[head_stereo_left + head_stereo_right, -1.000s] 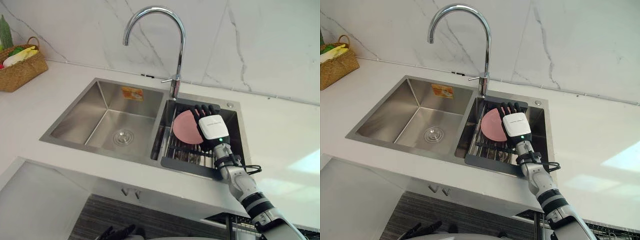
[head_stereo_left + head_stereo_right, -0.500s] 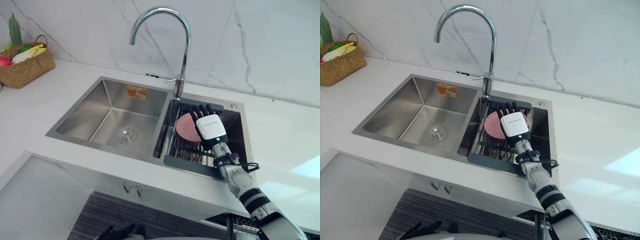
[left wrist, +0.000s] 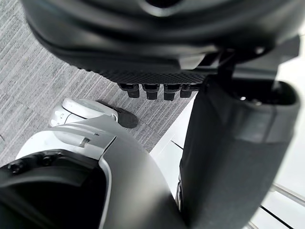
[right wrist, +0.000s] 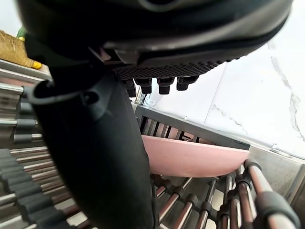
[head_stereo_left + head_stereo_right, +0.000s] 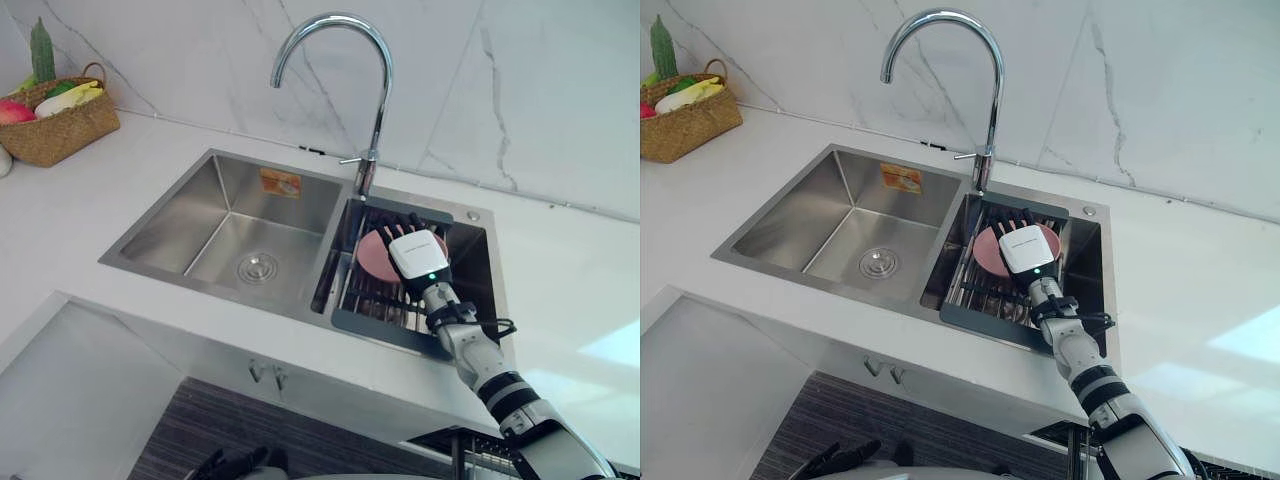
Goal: Walk over to the sink, pick up the cup, carry it to the dishwasher, place the cup inside the dishwasher, then close the dishwasher door
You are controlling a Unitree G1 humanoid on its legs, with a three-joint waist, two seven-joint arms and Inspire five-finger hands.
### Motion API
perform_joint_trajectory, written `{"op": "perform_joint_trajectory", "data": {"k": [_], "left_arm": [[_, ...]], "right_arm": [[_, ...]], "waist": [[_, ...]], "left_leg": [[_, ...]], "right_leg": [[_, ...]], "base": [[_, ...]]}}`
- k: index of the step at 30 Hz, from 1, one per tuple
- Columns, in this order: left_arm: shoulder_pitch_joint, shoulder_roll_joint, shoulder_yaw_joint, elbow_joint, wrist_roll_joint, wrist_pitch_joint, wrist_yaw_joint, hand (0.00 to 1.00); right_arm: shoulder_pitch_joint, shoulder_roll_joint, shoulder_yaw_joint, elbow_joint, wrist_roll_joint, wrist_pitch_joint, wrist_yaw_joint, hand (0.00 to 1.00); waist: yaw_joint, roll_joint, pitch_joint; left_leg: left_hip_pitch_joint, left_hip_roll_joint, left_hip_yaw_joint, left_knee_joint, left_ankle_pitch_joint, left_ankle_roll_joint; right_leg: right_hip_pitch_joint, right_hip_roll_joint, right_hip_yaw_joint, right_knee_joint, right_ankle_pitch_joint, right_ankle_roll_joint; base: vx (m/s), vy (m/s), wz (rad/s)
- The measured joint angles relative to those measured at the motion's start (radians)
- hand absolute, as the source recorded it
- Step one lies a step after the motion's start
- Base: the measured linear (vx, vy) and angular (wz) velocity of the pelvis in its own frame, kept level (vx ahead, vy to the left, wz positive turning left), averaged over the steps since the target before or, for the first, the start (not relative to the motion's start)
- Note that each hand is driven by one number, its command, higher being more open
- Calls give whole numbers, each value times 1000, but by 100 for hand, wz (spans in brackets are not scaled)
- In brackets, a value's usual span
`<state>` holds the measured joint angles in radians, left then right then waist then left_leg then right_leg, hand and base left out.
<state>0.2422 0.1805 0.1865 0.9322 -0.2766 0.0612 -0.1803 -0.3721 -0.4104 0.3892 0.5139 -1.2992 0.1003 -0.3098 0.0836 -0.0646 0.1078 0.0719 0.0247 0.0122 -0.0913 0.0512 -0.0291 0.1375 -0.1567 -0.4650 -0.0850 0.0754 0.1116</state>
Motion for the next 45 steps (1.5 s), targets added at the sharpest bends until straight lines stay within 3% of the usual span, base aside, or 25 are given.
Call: {"op": "perform_joint_trajectory", "data": {"k": [7,12,21,35,36,45], "left_arm": [[2,1,-1,-18,0,6,1,100],[10,1,1,-24,0,-3,4,100],[29,-1,3,-28,0,-43,11,100],[51,-11,4,-27,-1,-88,28,100],[52,-13,4,-27,-1,-89,29,100],[58,-23,4,-28,-21,-89,32,100]], "right_arm": [[-12,0,0,58,-4,21,12,0],[-8,-3,0,76,-32,44,-99,0],[-3,-97,-14,43,-13,40,-195,0],[-2,-164,-35,-56,147,-68,-208,0],[2,-165,-35,-63,169,-79,-202,100],[41,-161,-119,-233,371,-82,-135,100]], "waist": [[9,-7,4],[8,-8,6],[-3,13,20],[-20,35,31],[-20,38,31],[-20,51,29]], "left_leg": [[-2,-3,1,0,0,0],[-9,-3,3,0,0,0],[-8,-3,11,1,0,0],[-3,-1,27,5,3,5],[-2,0,27,5,3,5],[-1,2,31,6,3,5]], "right_leg": [[2,-4,-9,0,-2,3],[0,-6,-18,0,-3,4],[-4,-7,-9,1,2,2],[-12,-1,10,1,3,2],[-12,0,13,1,3,2],[-12,1,16,1,3,2]], "base": [[-2,1,0],[2,5,5],[11,3,-1],[2,-1,-2],[-14,-6,-3],[-1,-1,0]]}}
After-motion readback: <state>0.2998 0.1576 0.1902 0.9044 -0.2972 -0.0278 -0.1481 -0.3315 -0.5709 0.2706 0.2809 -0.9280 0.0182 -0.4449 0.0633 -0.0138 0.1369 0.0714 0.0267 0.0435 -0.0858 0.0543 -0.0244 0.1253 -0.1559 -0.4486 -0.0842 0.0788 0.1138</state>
